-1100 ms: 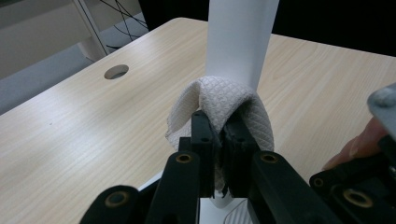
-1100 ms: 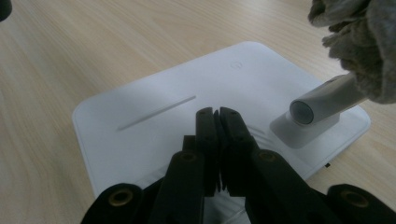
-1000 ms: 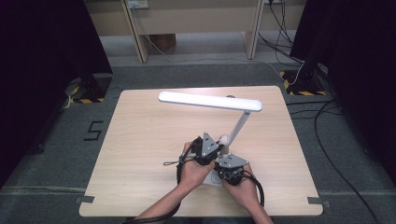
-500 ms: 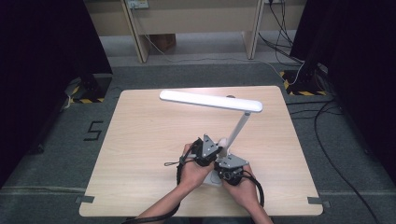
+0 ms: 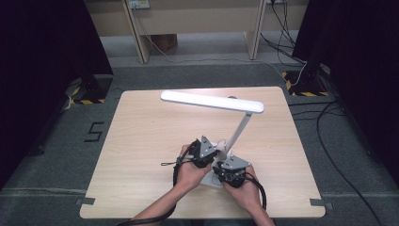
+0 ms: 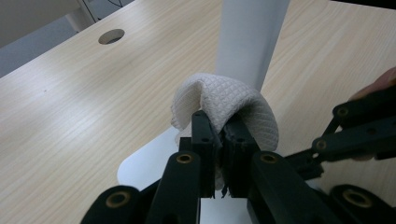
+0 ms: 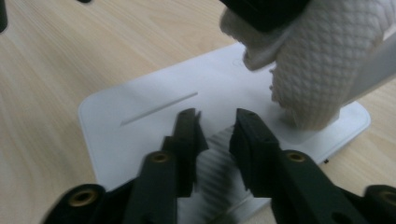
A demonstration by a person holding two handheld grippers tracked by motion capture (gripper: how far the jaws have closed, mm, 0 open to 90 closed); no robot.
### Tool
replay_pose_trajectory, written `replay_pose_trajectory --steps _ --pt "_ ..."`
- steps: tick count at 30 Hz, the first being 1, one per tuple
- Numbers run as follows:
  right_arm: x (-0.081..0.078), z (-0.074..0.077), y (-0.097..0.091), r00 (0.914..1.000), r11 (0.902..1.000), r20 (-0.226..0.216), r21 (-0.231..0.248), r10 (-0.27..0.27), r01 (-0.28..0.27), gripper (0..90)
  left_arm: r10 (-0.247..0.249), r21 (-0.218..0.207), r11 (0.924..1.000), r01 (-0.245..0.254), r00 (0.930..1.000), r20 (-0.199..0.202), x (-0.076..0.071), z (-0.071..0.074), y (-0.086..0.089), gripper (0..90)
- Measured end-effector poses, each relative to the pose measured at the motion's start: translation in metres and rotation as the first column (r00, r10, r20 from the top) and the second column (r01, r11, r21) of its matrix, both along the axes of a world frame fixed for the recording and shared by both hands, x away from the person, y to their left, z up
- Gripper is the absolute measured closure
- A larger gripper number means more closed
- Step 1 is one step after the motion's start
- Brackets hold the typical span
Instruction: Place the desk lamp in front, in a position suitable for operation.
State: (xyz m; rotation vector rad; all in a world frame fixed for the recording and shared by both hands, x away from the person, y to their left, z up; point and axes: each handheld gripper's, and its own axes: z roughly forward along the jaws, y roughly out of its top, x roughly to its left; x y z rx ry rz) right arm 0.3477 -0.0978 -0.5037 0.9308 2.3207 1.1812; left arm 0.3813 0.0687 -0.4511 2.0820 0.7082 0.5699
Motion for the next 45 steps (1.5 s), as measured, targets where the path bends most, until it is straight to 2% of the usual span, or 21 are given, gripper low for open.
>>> replay_pose_trajectory --steps 4,7,10,15,20,26,31,35,40,44,45 --pt "-0.012 0.01 -0.002 1.0 1.0 0.004 0.002 0.004 -0.004 63.7 -0.003 0.011 0.9999 0.003 1.0 -0.004 -0.003 0.004 0.01 84.9" --pt "-0.02 0.022 -0.007 0.9982 0.9996 0.054 0.009 -0.027 0.026 61.4 0.002 0.01 0.9999 -0.002 0.9999 -0.011 -0.005 0.007 0.018 85.0" --pt "-0.025 0.035 -0.008 0.9921 0.9985 0.113 0.016 -0.053 0.051 57.8 0.005 0.007 1.0 -0.005 0.9999 -0.012 -0.007 0.011 0.022 84.9" --pt "-0.022 0.043 0.0 0.9826 0.9986 0.179 -0.007 -0.05 0.052 51.5 -0.012 0.004 0.9999 0.013 0.9999 -0.005 -0.016 0.019 0.022 84.9" --pt "-0.016 0.046 -0.001 0.9822 0.9987 0.182 -0.01 -0.048 0.051 51.7 -0.026 0.017 0.9995 0.025 0.9996 0.007 -0.024 0.028 0.024 84.9" --pt "-0.014 0.052 0.0 0.9813 0.9998 0.192 -0.02 -0.005 0.009 56.2 -0.04 0.033 0.9987 0.04 0.9992 0.008 -0.027 0.029 0.026 84.8" --pt "-0.013 0.054 0.002 0.9804 0.9995 0.195 -0.024 0.026 -0.022 63.7 -0.038 0.027 0.9989 0.037 0.9993 0.003 -0.028 0.029 0.029 84.9" --pt "-0.012 0.053 0.001 0.98 0.9993 0.197 -0.027 0.03 -0.025 71.3 -0.052 0.035 0.998 0.052 0.9986 0.004 -0.031 0.03 0.031 84.9" --pt "-0.016 0.054 -0.002 0.9698 0.9996 0.243 -0.012 0.026 -0.024 82.2 -0.045 0.006 0.999 0.045 0.9989 -0.014 -0.031 0.027 0.033 84.9" --pt "-0.017 0.057 -0.006 0.9674 0.9999 0.253 0.004 0.008 -0.009 83.6 -0.053 -0.02 0.9984 0.053 0.9983 -0.025 -0.032 0.026 0.03 85.0" --pt "-0.017 0.058 -0.006 0.9657 0.9999 0.259 0.008 0.008 -0.01 83.4 -0.05 -0.018 0.9986 0.05 0.9987 -0.012 -0.033 0.028 0.03 85.1"
